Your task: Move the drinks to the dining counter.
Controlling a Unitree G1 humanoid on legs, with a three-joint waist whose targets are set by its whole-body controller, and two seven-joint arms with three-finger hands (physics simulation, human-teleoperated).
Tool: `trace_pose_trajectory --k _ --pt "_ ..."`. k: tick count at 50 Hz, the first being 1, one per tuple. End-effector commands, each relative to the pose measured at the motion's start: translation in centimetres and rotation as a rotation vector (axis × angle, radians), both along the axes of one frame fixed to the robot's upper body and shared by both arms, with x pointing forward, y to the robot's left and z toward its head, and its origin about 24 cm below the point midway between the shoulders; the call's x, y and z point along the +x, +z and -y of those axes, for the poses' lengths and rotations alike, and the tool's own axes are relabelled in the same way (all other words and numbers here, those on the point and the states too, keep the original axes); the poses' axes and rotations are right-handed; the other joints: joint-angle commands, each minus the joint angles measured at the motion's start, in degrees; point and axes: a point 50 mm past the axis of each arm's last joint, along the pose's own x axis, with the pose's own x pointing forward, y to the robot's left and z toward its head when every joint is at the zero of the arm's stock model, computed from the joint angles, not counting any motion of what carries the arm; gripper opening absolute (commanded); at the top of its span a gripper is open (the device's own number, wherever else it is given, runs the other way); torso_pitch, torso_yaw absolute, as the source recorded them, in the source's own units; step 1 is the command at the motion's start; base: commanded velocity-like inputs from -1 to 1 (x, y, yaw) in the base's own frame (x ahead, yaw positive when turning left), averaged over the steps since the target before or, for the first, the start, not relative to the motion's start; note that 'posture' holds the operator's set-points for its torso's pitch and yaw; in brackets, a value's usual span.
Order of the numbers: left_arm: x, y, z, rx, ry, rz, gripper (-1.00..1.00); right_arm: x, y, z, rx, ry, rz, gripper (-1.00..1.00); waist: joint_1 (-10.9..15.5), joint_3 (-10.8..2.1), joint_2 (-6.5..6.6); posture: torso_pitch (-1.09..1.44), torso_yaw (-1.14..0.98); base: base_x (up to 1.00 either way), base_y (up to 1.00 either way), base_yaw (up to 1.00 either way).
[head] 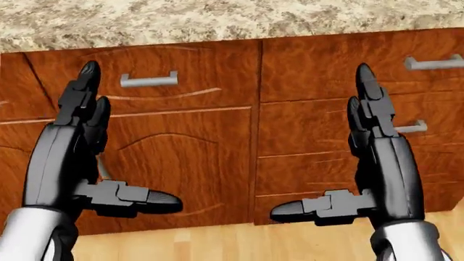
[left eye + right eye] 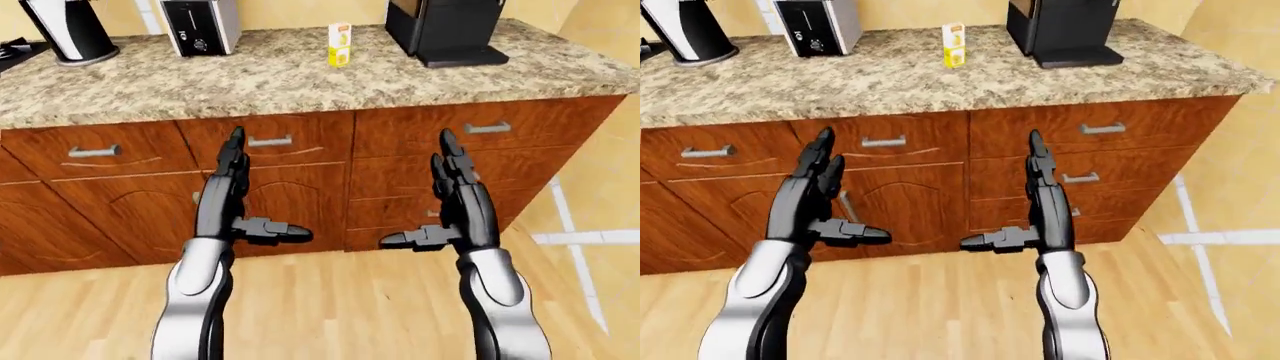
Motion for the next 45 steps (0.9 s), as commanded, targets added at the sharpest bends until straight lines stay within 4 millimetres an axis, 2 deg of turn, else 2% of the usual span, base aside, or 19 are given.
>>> trace_pose_trajectory --k 1,3,6,11,17,19,21,22,23,26,31,33,34,35,36,37,38,43,45 --pt "-0.1 2.3 -0.7 0.013 0.027 0.094 1.0 -0.3 3.0 -1.0 -0.018 0.032 0.111 1.0 0.4 -2.65 -1.11 0.0 0.0 0.33 0.0 0.0" --pt "-0.1 3.3 -0.8 0.015 0.023 0.104 1.0 -0.2 3.9 -1.1 -0.016 0.036 0.126 1.0 -0.4 -0.27 0.24 0.0 0.0 0.6 0.0 0.0" --pt "0.2 4.2 -1.0 0.011 0.018 0.115 1.0 -0.2 4.6 -1.4 -0.015 0.047 0.136 1.0 0.0 0.14 1.78 0.0 0.0 0.76 -0.04 0.0" --pt "0.4 4.7 -1.0 0.012 0.018 0.126 1.0 0.0 5.2 -1.6 -0.018 0.052 0.146 1.0 -0.1 -1.19 2.71 0.0 0.0 0.82 -0.04 0.0" --pt "0.2 4.7 -1.3 0.012 0.022 0.13 1.0 0.3 4.9 -1.4 -0.018 0.041 0.144 1.0 -2.5 -2.4 4.38 0.0 0.0 0.83 -0.02 0.0" --pt "0.2 4.7 -1.4 0.012 0.023 0.132 1.0 0.3 4.8 -1.4 -0.014 0.037 0.141 1.0 -3.0 -2.84 5.62 0.0 0.0 0.83 0.0 0.0" --pt "0.2 4.8 -1.5 0.015 0.024 0.136 1.0 0.4 5.0 -1.4 -0.01 0.033 0.142 1.0 -2.9 -3.69 8.81 0.0 0.0 0.84 0.0 0.0" --pt "0.2 4.7 -1.5 0.015 0.026 0.136 1.0 0.5 5.0 -1.4 -0.007 0.027 0.141 1.0 -1.7 -2.56 7.41 0.0 0.0 0.83 0.0 0.0" --pt "0.2 4.6 -1.5 0.016 0.023 0.135 1.0 0.6 5.0 -1.3 0.001 0.019 0.141 1.0 -2.5 -1.33 7.47 0.0 0.0 0.82 0.0 0.0" --pt "0.3 4.9 -1.5 0.017 0.021 0.139 1.0 0.5 5.2 -1.1 0.012 0.008 0.143 1.0 -1.5 -2.92 7.39 0.0 0.0 0.74 0.0 0.0" --pt "0.3 5.1 -1.0 0.019 0.013 0.145 1.0 0.3 5.7 -0.6 0.034 -0.006 0.165 1.0 -0.3 -3.2 5.36 0.0 0.0 0.71 0.0 0.0" --pt "0.3 5.1 -0.9 0.024 0.01 0.143 1.0 0.3 5.9 -0.2 0.058 -0.022 0.169 1.0 -0.7 -3.83 3.17 0.0 0.0 0.67 0.0 0.0" --pt "0.3 5.2 -0.9 0.026 0.01 0.144 1.0 0.2 6.0 -0.1 0.061 -0.024 0.174 1.0 -1.2 -4.12 0.31 0.0 0.0 0.23 0.0 0.0" --pt "0.2 5.3 -0.9 0.029 0.01 0.146 1.0 0.2 5.9 -0.1 0.063 -0.025 0.173 1.0 -1.2 -3.73 0.12 0.0 0.0 0.0 0.0 0.0" --pt "0.2 5.4 -0.8 0.03 0.008 0.146 1.0 0.2 5.9 0.0 0.063 -0.028 0.171 1.0 -1.0 -1.84 -0.76 0.0 0.0 0.0 0.0 0.0" --pt "0.2 5.4 -0.8 0.029 0.008 0.147 1.0 0.3 5.8 0.0 0.063 -0.029 0.168 1.0 -1.7 -1.43 -1.06 0.0 0.0 0.0 0.0 0.0" --pt "0.2 5.5 -0.8 0.026 0.008 0.148 1.0 0.3 5.8 -0.1 0.063 -0.028 0.165 1.0 -1.8 -1.84 -0.63 0.0 0.0 0.0 0.0 0.0" --pt "0.4 5.2 -1.0 0.028 0.011 0.144 1.0 0.5 5.6 -0.1 0.065 -0.03 0.16 1.0 -2.1 -0.74 0.58 0.0 0.0 0.0 0.0 0.0" --pt "0.5 5.1 -1.0 0.027 0.011 0.144 1.0 0.5 5.5 -0.1 0.068 -0.031 0.158 1.0 -2.0 -1.69 1.96 0.0 0.0 0.0 0.0 0.0"
